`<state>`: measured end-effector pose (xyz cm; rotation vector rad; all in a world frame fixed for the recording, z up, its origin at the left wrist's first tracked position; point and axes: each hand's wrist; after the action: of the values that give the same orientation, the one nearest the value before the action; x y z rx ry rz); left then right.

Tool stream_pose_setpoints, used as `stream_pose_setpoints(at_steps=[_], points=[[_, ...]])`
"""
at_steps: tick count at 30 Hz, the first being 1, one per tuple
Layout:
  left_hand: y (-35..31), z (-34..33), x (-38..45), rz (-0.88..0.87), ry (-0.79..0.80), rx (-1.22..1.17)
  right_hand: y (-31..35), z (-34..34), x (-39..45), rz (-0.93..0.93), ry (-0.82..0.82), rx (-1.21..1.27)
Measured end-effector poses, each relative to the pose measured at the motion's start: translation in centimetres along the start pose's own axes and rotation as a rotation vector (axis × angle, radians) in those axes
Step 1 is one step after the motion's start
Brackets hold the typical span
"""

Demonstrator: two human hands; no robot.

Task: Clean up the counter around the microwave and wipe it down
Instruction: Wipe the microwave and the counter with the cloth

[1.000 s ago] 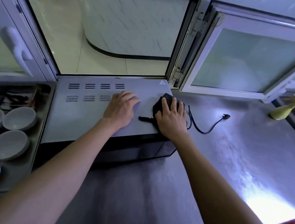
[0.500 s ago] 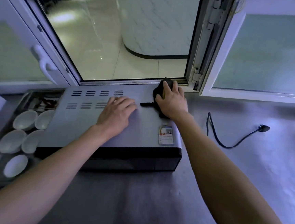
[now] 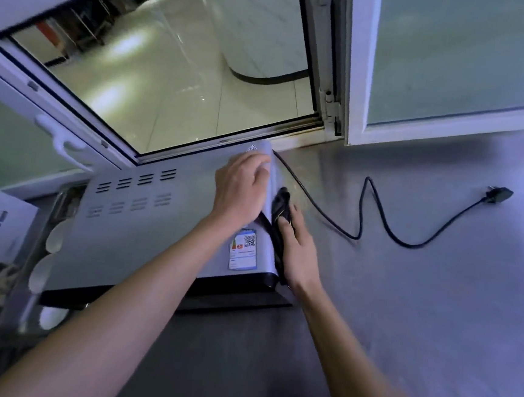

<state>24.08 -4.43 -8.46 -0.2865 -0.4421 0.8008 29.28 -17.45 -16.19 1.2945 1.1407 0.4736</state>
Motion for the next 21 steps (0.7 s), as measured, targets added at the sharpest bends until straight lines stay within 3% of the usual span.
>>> stream_pose_setpoints(at_steps=[5, 14, 21], points=[[-0.2, -1.3, -0.3, 0.006, 0.033, 0.134, -1.8, 0.1, 0.9, 0.020, 0.011, 0.062], [0.1, -1.3, 0.1, 0.022, 0.003, -0.009, 4.1, -1.3, 8.5, 0.334, 0.079, -0.012], [0.6, -1.8, 0.0, -0.017, 0.062, 0.206, 0.4, -1.0, 12.5, 0.146, 0.036, 0.101]])
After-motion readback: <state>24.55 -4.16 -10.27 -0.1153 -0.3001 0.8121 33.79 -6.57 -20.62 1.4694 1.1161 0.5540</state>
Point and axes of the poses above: each hand's wrist, its own x-axis towards the middle knuckle, its own z-axis out of the back of the hand, y = z × x, and after that the axes turned 9 degrees about -z, right-handed
